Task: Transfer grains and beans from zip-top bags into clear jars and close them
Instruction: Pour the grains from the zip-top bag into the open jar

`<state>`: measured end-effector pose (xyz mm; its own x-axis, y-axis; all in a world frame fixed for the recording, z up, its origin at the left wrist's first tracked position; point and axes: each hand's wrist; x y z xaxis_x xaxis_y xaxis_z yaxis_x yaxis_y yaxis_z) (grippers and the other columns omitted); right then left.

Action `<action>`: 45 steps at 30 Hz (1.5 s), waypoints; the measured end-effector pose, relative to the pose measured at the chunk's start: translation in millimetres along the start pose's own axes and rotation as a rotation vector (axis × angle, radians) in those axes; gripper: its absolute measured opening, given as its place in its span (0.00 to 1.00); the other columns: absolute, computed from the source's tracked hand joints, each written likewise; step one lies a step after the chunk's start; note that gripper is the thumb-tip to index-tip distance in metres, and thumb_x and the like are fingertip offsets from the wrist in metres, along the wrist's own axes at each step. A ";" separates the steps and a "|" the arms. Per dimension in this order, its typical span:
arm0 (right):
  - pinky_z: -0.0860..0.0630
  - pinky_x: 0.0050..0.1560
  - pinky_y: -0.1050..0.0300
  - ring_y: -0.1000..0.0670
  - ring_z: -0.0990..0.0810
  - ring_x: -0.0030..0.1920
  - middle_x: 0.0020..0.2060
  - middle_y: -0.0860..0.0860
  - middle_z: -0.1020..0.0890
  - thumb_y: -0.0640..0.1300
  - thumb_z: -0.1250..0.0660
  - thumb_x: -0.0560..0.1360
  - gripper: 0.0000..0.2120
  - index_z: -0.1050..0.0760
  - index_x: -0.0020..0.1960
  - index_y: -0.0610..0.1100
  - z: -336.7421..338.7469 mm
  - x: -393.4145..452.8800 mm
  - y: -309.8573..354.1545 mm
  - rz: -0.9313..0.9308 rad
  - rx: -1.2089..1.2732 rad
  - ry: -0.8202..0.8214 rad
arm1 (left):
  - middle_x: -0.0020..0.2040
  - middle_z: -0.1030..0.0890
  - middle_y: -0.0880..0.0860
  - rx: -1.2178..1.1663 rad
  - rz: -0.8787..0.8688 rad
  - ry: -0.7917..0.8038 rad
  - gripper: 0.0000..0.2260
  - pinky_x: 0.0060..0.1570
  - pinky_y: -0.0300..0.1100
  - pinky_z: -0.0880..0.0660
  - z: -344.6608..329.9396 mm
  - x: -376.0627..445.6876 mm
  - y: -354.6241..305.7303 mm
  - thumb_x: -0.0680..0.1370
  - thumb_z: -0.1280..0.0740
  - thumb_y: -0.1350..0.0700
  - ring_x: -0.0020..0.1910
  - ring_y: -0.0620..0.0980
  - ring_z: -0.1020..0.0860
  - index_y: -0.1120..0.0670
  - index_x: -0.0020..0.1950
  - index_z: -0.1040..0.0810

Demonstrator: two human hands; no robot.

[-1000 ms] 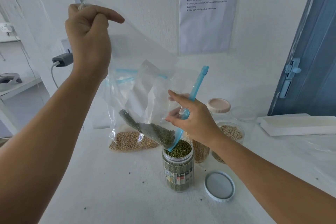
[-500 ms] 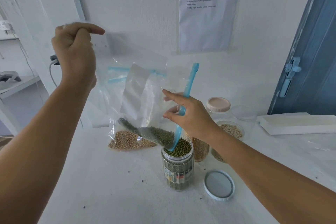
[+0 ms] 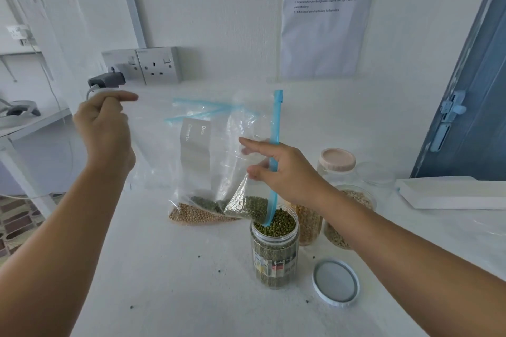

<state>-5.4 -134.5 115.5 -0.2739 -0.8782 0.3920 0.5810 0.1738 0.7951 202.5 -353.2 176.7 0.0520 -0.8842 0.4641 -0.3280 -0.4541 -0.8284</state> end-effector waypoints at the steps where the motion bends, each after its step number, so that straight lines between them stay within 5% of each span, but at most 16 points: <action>1: 0.19 0.63 0.51 0.48 0.15 0.51 0.64 0.60 0.21 0.38 0.29 0.81 0.26 0.27 0.76 0.55 -0.1 -0.4 -0.6 -0.003 -0.004 0.001 | 0.32 0.31 0.53 0.006 0.013 -0.007 0.22 0.33 0.46 0.49 3.0 -2.9 3.8 0.74 0.44 0.66 0.26 0.46 0.40 0.49 0.37 0.14; 7: 0.18 0.60 0.43 0.56 0.16 0.49 0.65 0.64 0.22 0.37 0.30 0.81 0.26 0.26 0.74 0.58 -1.8 -3.1 -1.5 -0.003 -0.014 0.006 | 0.53 0.20 0.60 0.080 0.076 -0.014 0.21 0.35 0.35 0.36 26.9 -24.8 38.9 0.73 0.43 0.63 0.34 0.43 0.32 0.46 0.37 0.13; 11: 0.20 0.64 0.52 0.58 0.17 0.49 0.69 0.59 0.22 0.37 0.30 0.81 0.25 0.25 0.74 0.57 -3.7 -2.1 -2.4 0.018 -0.025 0.005 | 0.64 0.21 0.64 0.125 0.111 -0.003 0.20 0.44 0.37 0.32 37.1 -35.8 58.2 0.72 0.43 0.62 0.46 0.46 0.27 0.46 0.39 0.13; 16: 0.30 0.73 0.62 0.62 0.22 0.59 0.67 0.60 0.21 0.39 0.31 0.81 0.24 0.24 0.72 0.59 -6.3 2.4 0.6 0.011 -0.059 0.015 | 0.64 0.21 0.61 0.150 0.138 0.019 0.20 0.52 0.41 0.29 42.6 -60.4 68.7 0.75 0.42 0.63 0.52 0.49 0.25 0.46 0.39 0.13; 19: 0.33 0.70 0.70 0.62 0.22 0.63 0.61 0.62 0.19 0.38 0.32 0.81 0.23 0.23 0.71 0.59 -7.6 5.4 3.9 0.010 -0.070 0.021 | 0.61 0.22 0.63 0.193 0.179 0.029 0.20 0.54 0.44 0.30 56.2 -75.4 80.3 0.76 0.42 0.62 0.50 0.49 0.26 0.45 0.40 0.12; 24: 0.22 0.66 0.58 0.58 0.19 0.58 0.57 0.61 0.16 0.37 0.32 0.81 0.22 0.21 0.69 0.58 -13.4 11.3 11.2 0.020 -0.067 0.079 | 0.45 0.22 0.54 0.182 0.317 0.084 0.22 0.40 0.42 0.35 82.7 -100.2 99.7 0.79 0.42 0.67 0.36 0.47 0.31 0.48 0.41 0.12; 27: 0.18 0.61 0.48 0.53 0.16 0.53 0.56 0.61 0.16 0.36 0.33 0.81 0.23 0.20 0.67 0.59 -15.5 15.6 17.0 0.029 -0.091 0.115 | 0.47 0.18 0.51 0.223 0.400 0.177 0.20 0.50 0.47 0.32 98.4 -107.7 111.9 0.80 0.40 0.66 0.49 0.56 0.27 0.48 0.46 0.11; 29: 0.18 0.57 0.43 0.47 0.15 0.48 0.55 0.63 0.15 0.35 0.34 0.80 0.23 0.19 0.66 0.59 -17.1 19.5 21.1 0.030 -0.118 0.137 | 0.61 0.18 0.53 0.297 0.406 0.269 0.19 0.64 0.49 0.32 107.4 -111.3 114.0 0.81 0.38 0.64 0.66 0.54 0.26 0.46 0.49 0.10; 31: 0.18 0.58 0.44 0.49 0.15 0.48 0.54 0.63 0.15 0.35 0.34 0.80 0.23 0.19 0.66 0.59 -20.0 24.6 23.5 0.023 -0.141 0.161 | 0.75 0.28 0.55 0.382 0.404 0.324 0.17 0.72 0.50 0.38 113.1 -115.3 104.4 0.81 0.35 0.62 0.78 0.49 0.36 0.42 0.52 0.11; 34: 0.21 0.63 0.55 0.62 0.18 0.54 0.54 0.63 0.15 0.34 0.35 0.80 0.22 0.17 0.64 0.57 -26.6 29.9 25.3 0.021 -0.153 0.208 | 0.83 0.41 0.47 0.389 0.342 0.404 0.12 0.71 0.48 0.42 113.9 -116.6 76.7 0.80 0.30 0.57 0.79 0.36 0.45 0.40 0.52 0.11; 38: 0.29 0.59 0.73 0.70 0.21 0.52 0.48 0.70 0.16 0.34 0.34 0.80 0.17 0.14 0.56 0.54 -28.5 35.2 29.6 0.003 -0.156 0.272 | 0.83 0.41 0.41 0.396 0.241 0.697 0.12 0.76 0.55 0.39 90.8 -106.0 34.0 0.70 0.27 0.42 0.80 0.42 0.41 0.42 0.50 0.10; 45: 0.25 0.66 0.55 0.61 0.20 0.54 0.50 0.64 0.16 0.35 0.33 0.80 0.15 0.15 0.52 0.53 -33.8 42.0 29.6 -0.001 -0.141 0.327 | 0.80 0.33 0.43 0.368 0.285 0.978 0.15 0.81 0.53 0.46 25.6 -64.7 -0.7 0.74 0.34 0.45 0.77 0.40 0.36 0.50 0.46 0.10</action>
<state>26.2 -181.3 139.8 -0.0284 -0.9785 0.2042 0.6872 0.1293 0.7149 223.4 -298.4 139.2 -0.8097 -0.5665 0.1534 0.1030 -0.3945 -0.9131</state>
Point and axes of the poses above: each hand's wrist, its own x-axis towards the middle knuckle, its own z-axis out of the back of the hand, y = z × x
